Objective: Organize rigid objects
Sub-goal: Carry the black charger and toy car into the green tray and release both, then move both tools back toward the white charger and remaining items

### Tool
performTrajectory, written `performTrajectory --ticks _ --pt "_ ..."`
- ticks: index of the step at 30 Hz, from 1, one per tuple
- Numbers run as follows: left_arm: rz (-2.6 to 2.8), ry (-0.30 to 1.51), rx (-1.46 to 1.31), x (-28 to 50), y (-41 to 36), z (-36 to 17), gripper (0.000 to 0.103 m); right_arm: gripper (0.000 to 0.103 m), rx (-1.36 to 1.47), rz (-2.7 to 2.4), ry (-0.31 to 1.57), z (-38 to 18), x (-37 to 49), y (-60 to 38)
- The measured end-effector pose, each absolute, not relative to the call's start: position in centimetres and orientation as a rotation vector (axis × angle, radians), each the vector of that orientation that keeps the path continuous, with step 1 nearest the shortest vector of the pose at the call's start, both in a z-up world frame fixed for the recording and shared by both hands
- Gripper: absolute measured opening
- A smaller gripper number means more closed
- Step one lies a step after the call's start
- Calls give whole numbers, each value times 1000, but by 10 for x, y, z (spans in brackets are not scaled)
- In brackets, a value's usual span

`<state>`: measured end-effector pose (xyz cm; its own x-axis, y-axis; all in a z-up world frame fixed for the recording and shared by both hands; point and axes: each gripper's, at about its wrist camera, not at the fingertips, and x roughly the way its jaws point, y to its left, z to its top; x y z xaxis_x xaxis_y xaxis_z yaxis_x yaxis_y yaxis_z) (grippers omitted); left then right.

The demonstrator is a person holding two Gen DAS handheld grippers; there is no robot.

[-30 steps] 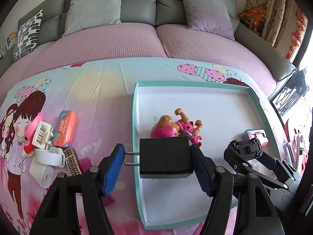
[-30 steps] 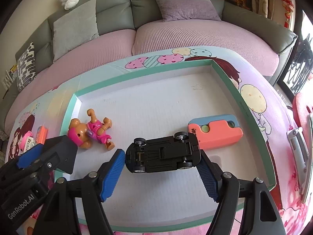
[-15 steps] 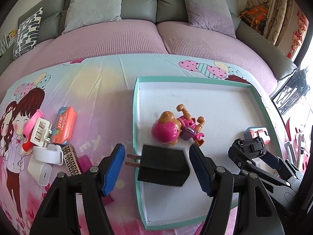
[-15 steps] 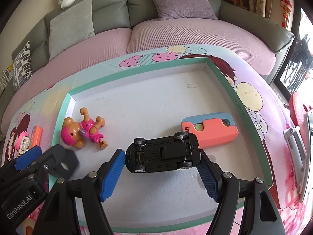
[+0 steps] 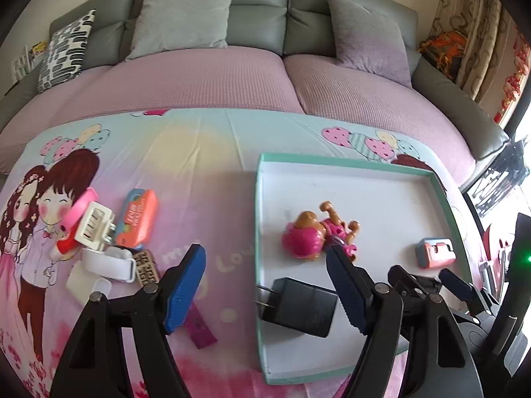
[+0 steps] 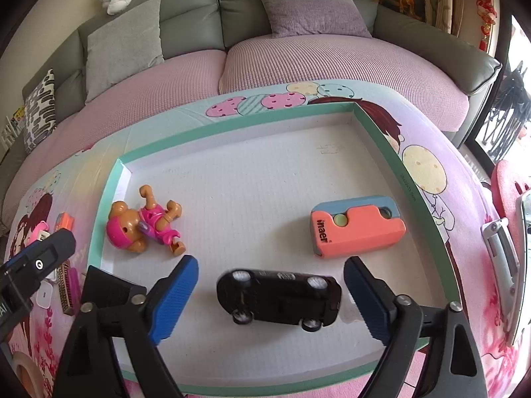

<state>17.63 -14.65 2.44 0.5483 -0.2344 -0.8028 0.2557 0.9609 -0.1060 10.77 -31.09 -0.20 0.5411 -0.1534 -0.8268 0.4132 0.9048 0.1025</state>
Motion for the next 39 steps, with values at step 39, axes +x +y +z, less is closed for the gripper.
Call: performTrajectory --ticks 39 --pt "239 892 -109 191 40 27 99 103 148 46 851 18 147 -165"
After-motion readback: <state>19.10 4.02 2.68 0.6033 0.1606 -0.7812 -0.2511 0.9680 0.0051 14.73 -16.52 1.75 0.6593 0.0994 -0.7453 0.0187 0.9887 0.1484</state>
